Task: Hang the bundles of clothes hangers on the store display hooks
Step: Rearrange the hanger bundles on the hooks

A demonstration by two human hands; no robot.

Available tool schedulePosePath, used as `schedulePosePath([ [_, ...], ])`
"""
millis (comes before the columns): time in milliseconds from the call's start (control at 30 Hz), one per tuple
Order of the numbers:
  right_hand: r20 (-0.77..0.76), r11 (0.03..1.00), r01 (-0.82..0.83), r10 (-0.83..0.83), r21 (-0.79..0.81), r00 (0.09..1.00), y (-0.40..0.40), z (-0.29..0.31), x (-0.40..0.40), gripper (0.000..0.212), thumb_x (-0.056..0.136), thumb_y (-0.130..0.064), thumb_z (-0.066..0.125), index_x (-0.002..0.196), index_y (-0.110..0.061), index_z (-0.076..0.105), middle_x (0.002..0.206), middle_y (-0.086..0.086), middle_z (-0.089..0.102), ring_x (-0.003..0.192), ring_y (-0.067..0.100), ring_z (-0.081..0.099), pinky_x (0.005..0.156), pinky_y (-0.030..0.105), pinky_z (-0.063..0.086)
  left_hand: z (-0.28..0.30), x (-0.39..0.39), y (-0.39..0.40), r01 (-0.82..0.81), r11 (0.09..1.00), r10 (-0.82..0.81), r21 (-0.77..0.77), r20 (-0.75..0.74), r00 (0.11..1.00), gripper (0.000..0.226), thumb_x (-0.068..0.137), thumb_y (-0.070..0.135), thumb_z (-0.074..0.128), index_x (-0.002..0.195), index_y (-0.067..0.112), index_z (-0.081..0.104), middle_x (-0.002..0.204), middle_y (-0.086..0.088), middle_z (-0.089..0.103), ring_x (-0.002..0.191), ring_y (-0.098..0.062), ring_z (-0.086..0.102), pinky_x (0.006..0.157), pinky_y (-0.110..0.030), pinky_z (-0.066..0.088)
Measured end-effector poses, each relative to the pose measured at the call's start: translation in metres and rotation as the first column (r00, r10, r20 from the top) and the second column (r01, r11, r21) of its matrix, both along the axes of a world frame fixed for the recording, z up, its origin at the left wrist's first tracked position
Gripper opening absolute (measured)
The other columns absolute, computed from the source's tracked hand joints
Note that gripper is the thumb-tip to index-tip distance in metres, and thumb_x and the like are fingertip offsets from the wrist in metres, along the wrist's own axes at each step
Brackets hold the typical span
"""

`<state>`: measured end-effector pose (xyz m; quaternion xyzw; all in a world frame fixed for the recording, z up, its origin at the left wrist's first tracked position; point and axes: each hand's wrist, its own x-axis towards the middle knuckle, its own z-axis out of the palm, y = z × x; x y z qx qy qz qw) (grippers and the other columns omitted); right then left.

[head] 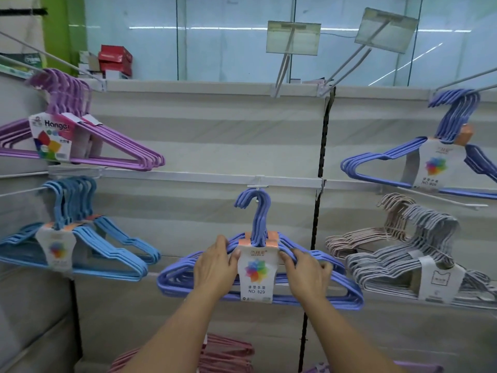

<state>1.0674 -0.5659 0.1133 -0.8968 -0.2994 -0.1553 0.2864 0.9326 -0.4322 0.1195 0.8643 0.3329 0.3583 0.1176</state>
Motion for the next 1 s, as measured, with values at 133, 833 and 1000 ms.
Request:
schedulePosePath([
  [133,0.023,0.991,-0.003,0.006,-0.135,1.0,0.001,0.004,0.014,0.039,0.099,-0.052,0.026,0.112,-0.03,0.055,0.114,-0.002,0.06,0.104,0.02,0.056,0.09,0.036,0.028,0.0,0.01,0.002,0.021,1.0,-0.023,-0.019,-0.12,0.993,0.038,0.097,0.046,0.034,0.123,0.019,0.037,0.119,-0.007,0.057,0.107,-0.027,0.051,0.079,-0.039,0.041],
  [833,-0.025,0.985,-0.167,0.166,-0.041,0.986,0.052,0.005,0.054,0.049,0.101,-0.02,0.037,0.149,-0.026,0.027,0.148,0.0,0.039,0.132,0.021,0.038,0.105,0.033,0.031,-0.009,0.067,0.04,-0.039,0.992,0.012,-0.12,-0.214,0.977,0.058,0.096,0.057,0.024,0.148,0.03,0.022,0.153,0.003,0.029,0.14,-0.022,0.023,0.108,-0.041,0.027],
  [1000,0.137,0.989,-0.151,0.148,0.007,0.979,0.025,0.003,0.041,0.061,0.083,-0.005,0.049,0.142,-0.015,0.039,0.141,0.004,0.045,0.128,0.024,0.042,0.103,0.035,0.034,-0.013,0.081,0.001,-0.156,0.987,0.158,-0.034,0.063,0.985,0.05,0.089,0.021,0.058,0.136,0.015,0.044,0.135,-0.008,0.05,0.127,-0.029,0.042,0.109,-0.048,0.024],
])
